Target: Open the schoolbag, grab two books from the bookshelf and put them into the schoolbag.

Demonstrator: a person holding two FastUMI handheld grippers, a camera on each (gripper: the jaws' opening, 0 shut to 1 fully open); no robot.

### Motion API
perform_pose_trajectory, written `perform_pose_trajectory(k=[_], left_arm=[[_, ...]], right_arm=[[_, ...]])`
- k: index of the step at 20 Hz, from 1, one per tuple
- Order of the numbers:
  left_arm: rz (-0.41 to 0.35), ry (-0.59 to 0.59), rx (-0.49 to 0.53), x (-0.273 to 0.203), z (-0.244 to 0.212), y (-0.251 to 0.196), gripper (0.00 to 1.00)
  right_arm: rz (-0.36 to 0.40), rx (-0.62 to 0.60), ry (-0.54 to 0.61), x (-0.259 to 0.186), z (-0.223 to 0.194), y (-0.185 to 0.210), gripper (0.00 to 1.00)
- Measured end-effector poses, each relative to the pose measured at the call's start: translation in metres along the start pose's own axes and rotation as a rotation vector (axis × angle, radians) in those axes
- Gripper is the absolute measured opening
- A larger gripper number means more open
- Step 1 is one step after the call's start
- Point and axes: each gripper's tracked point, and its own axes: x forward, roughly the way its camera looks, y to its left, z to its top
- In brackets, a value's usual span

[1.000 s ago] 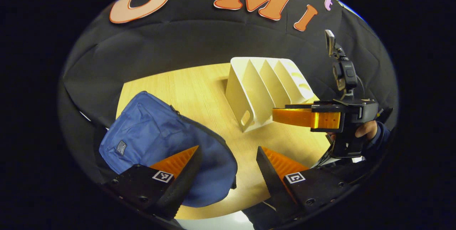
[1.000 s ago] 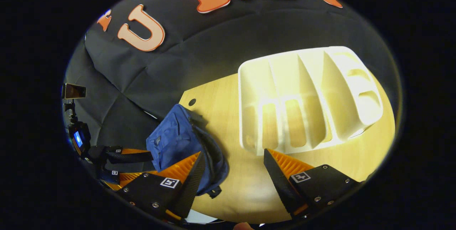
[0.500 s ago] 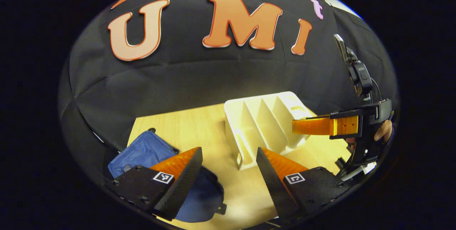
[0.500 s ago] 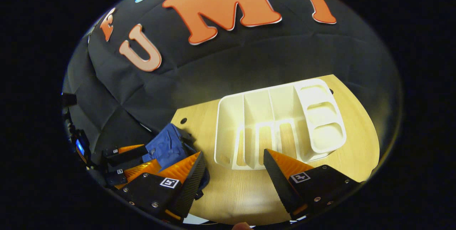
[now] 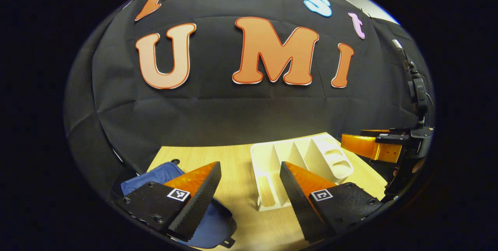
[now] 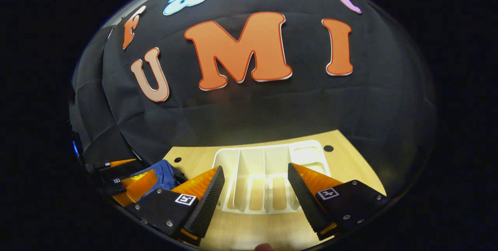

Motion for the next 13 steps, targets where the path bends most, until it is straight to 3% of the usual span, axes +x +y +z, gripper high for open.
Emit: perform_pose_trajectory(k=[1,4,7,8,13], left_arm=[[0.036,-0.025,-0.023,0.000,0.006,0.003,0.96],[0.028,-0.100,-0.135,0.004,0.024,-0.012,0.96],[0.055,-0.186,-0.081,-0.003,0.046,-0.012,0.96],[0.104,-0.225,-0.080,-0.010,0.052,-0.006,0.96],[0.107,-0.377,-0.030,-0.036,0.087,-0.017,0.93]], right_arm=[[-0.005,-0.011,-0.016,-0.002,0.001,0.000,0.97],[0.003,-0.031,-0.051,-0.004,0.004,0.003,0.97],[-0.011,-0.052,-0.128,-0.005,0.020,0.001,0.97],[-0.029,-0.055,-0.141,-0.006,0.020,-0.002,0.97],[-0.056,-0.065,-0.183,-0.014,0.025,-0.002,0.97]])
